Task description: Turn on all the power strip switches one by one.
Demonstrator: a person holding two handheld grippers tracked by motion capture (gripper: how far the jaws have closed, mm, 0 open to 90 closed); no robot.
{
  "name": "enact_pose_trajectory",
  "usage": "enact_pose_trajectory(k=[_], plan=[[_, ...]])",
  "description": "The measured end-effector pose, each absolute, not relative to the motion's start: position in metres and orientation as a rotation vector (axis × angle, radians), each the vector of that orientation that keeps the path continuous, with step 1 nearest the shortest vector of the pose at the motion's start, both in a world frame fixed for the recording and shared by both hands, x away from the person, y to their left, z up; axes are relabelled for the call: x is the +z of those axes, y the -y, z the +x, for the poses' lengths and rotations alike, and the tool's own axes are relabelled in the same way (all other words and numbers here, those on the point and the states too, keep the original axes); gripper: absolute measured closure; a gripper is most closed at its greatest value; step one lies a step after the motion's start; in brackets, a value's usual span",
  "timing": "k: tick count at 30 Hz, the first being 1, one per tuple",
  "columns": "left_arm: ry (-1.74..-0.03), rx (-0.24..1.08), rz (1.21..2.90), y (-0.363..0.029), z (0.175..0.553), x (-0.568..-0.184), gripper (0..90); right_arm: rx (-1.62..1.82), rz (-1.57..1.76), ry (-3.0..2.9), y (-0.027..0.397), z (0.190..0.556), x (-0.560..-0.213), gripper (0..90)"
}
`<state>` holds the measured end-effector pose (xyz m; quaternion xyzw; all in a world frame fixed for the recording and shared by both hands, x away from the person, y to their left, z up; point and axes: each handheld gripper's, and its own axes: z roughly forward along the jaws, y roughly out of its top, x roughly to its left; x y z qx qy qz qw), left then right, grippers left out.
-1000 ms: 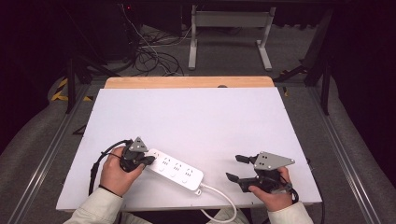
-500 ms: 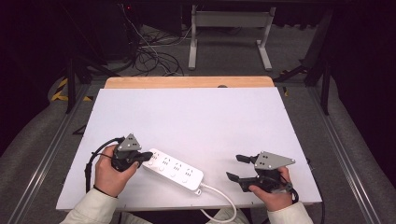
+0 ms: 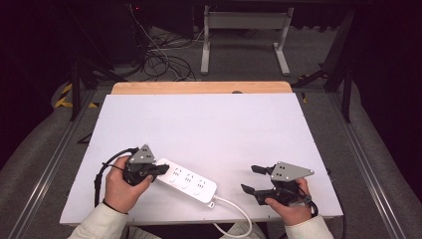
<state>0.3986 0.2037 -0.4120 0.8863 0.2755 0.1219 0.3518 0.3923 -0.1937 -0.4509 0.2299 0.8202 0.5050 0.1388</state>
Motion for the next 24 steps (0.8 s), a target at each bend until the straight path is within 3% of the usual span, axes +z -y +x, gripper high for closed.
enact_pose_trajectory(k=[24], plan=[[-0.774,0.231,2.429,-0.190,0.414,-0.440,89.9,1.462,0.660,-2.380,0.193,0.393,-0.452,30.2]])
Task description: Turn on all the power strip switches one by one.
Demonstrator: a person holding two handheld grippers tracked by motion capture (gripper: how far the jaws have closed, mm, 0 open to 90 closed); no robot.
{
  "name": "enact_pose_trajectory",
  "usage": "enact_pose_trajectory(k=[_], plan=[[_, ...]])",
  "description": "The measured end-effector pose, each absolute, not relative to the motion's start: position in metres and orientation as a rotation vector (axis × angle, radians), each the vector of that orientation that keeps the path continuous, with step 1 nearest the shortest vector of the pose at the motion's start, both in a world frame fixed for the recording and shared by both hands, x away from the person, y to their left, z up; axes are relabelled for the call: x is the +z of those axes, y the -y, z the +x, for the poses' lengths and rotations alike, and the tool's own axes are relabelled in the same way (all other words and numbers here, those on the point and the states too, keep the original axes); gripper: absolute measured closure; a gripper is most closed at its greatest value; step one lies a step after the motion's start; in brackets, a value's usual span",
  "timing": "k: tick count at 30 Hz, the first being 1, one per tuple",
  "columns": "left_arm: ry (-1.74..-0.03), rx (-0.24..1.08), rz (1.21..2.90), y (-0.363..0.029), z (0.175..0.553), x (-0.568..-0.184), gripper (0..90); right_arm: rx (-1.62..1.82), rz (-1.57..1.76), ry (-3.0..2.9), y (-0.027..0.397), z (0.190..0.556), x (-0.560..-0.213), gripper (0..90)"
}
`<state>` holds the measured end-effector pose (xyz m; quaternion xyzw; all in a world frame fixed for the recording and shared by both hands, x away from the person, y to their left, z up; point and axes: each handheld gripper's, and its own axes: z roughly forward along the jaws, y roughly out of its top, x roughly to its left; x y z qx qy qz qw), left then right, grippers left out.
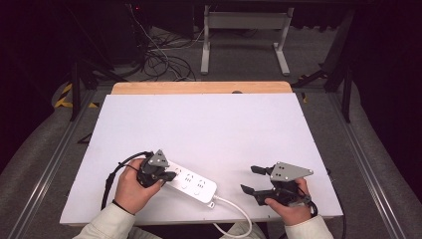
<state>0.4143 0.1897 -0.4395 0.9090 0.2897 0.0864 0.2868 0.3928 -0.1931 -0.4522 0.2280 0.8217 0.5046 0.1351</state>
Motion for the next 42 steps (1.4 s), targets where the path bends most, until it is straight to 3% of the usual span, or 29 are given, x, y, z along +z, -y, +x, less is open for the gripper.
enact_pose_trajectory(k=[17,21,29,32,42], plan=[[-0.791,0.221,2.450,-0.1861,0.4155,-0.4428,90.0,1.457,0.658,-2.381,0.1928,0.3923,-0.4520,29.9],[-0.822,0.301,2.464,-0.1883,0.4149,-0.4437,89.9,1.459,0.658,-2.381,0.1926,0.3921,-0.4519,29.8],[-0.813,0.319,2.450,-0.1891,0.4128,-0.4447,89.9,1.459,0.658,-2.384,0.1925,0.3925,-0.4523,29.8],[-0.803,0.265,2.405,-0.1914,0.4131,-0.4426,90.0,1.457,0.658,-2.382,0.1929,0.3926,-0.4522,29.8],[-0.789,0.259,2.437,-0.1868,0.4130,-0.4430,90.0,1.457,0.656,-2.381,0.1934,0.3920,-0.4519,29.8]])
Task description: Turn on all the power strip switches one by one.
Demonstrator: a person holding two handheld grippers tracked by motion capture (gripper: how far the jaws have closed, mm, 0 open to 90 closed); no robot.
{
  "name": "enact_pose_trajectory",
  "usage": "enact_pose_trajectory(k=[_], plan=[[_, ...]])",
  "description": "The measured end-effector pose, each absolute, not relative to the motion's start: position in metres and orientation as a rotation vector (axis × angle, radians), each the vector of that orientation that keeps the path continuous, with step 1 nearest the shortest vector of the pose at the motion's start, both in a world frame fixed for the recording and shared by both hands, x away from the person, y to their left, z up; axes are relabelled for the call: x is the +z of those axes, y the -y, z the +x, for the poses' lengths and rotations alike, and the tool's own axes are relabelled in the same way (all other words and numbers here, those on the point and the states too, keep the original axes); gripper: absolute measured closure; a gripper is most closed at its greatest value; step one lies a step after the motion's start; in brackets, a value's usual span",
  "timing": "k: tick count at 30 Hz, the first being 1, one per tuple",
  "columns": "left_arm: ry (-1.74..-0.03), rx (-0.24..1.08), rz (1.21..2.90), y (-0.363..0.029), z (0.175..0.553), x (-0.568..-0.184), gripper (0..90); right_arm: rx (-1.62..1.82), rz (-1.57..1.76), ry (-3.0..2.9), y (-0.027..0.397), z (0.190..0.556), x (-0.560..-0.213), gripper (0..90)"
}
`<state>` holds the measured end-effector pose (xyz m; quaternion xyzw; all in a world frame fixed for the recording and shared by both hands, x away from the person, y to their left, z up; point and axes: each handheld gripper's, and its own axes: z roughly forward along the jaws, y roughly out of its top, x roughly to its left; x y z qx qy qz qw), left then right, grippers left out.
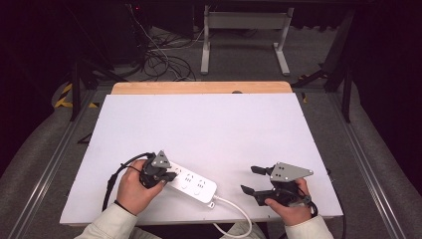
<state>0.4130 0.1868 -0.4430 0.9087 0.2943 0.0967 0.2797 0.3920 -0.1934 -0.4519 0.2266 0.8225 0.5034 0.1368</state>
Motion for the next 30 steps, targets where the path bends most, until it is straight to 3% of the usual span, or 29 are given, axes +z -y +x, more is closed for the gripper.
enact_pose_trajectory(k=[30], plan=[[-0.821,0.305,2.431,-0.1846,0.4091,-0.4484,90.0,1.457,0.655,-2.388,0.1912,0.3916,-0.4524,29.7]])
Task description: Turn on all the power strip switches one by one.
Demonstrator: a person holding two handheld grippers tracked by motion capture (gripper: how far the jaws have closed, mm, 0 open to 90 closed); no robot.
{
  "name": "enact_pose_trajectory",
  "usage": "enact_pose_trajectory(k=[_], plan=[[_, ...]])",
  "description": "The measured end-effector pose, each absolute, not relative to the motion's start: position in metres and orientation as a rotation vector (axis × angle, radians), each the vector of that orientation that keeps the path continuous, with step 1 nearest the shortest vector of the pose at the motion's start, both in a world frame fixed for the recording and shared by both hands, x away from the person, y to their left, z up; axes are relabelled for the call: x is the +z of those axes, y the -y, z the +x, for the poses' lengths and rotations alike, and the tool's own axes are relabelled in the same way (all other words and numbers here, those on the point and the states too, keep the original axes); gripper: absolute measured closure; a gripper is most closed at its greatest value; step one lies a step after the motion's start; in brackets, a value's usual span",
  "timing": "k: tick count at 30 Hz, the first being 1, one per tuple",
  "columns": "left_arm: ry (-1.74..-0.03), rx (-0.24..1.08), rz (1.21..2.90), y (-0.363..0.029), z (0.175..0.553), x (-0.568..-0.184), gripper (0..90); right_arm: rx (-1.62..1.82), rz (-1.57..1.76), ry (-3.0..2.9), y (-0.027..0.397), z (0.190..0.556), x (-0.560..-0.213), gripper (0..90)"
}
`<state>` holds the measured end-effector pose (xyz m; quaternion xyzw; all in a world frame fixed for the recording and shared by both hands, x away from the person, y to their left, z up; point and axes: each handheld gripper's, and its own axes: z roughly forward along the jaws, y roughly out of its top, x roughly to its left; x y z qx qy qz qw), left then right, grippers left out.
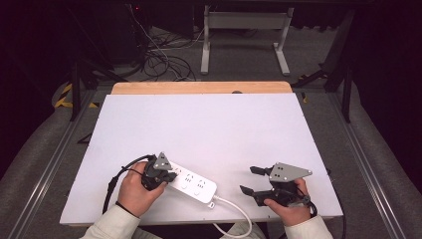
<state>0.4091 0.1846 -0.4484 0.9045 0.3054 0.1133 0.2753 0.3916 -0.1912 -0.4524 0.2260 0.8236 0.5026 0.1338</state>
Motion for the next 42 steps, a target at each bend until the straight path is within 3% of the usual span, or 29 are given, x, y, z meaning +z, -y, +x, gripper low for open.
enact_pose_trajectory(k=[7,14,42], plan=[[-0.827,0.329,2.417,-0.184,0.406,-0.450,90.0,1.456,0.659,-2.393,0.191,0.392,-0.454,29.5],[-0.771,0.333,2.315,-0.189,0.398,-0.418,90.0,1.456,0.671,-2.388,0.193,0.394,-0.454,29.5],[-0.651,0.212,2.424,-0.157,0.396,-0.440,89.9,1.451,0.665,-2.400,0.192,0.394,-0.455,29.3]])
